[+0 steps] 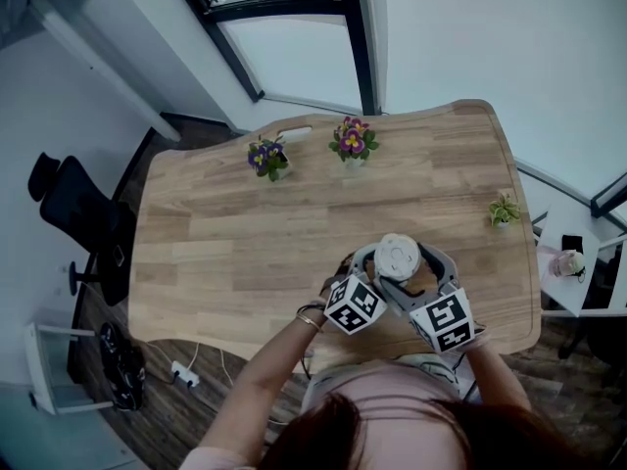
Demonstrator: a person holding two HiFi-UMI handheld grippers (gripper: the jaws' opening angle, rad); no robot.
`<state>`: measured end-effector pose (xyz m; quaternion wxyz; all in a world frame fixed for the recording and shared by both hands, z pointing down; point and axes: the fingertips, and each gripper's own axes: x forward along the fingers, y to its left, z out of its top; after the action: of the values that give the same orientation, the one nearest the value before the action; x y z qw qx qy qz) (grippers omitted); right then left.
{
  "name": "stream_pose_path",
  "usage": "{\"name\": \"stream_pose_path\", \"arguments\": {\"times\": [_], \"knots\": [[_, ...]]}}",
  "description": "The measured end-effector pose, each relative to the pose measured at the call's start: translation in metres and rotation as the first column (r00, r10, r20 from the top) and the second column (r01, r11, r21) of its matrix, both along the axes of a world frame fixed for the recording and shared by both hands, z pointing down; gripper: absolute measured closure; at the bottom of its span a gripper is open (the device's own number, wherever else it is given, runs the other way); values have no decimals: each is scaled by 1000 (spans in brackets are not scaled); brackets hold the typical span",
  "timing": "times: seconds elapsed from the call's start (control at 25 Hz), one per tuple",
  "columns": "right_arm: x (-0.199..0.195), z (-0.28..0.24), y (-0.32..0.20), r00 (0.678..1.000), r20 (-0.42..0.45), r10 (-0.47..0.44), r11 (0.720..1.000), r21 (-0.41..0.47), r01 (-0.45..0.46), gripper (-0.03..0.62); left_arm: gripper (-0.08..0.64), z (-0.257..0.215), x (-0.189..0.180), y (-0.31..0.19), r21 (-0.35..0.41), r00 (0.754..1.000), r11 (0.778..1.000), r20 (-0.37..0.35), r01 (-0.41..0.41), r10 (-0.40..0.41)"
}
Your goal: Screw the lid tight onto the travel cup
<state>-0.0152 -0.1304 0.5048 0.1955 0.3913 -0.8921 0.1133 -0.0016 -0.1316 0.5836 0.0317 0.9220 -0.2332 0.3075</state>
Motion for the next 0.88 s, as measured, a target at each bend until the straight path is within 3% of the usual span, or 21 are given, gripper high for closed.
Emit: {"name": "stream_pose_path", "arguments": {"times": [0.2,0.32,0.4,0.64,0.88], "knots": [[-5,-2,10,976,-3,-218,975,-47,218,209,202,1,-1,9,-17,991,992,23,-129,129],[-6,-6,9,954,-43,-298,954,-26,297,209,202,1,-1,12,-24,985,986,40,-168,168],[-6,-8,9,953,-53,-297,955,0,297,210,201,0,0,11,-23,988,989,40,-147,148],[-4,-9,10,987,-34,-158,985,59,160,215,198,2,0,10,-6,995,996,51,-88,88],[-3,-8,10,989,-32,-143,988,58,145,216,196,2,1,10,-7,995,997,49,-81,82]]}}
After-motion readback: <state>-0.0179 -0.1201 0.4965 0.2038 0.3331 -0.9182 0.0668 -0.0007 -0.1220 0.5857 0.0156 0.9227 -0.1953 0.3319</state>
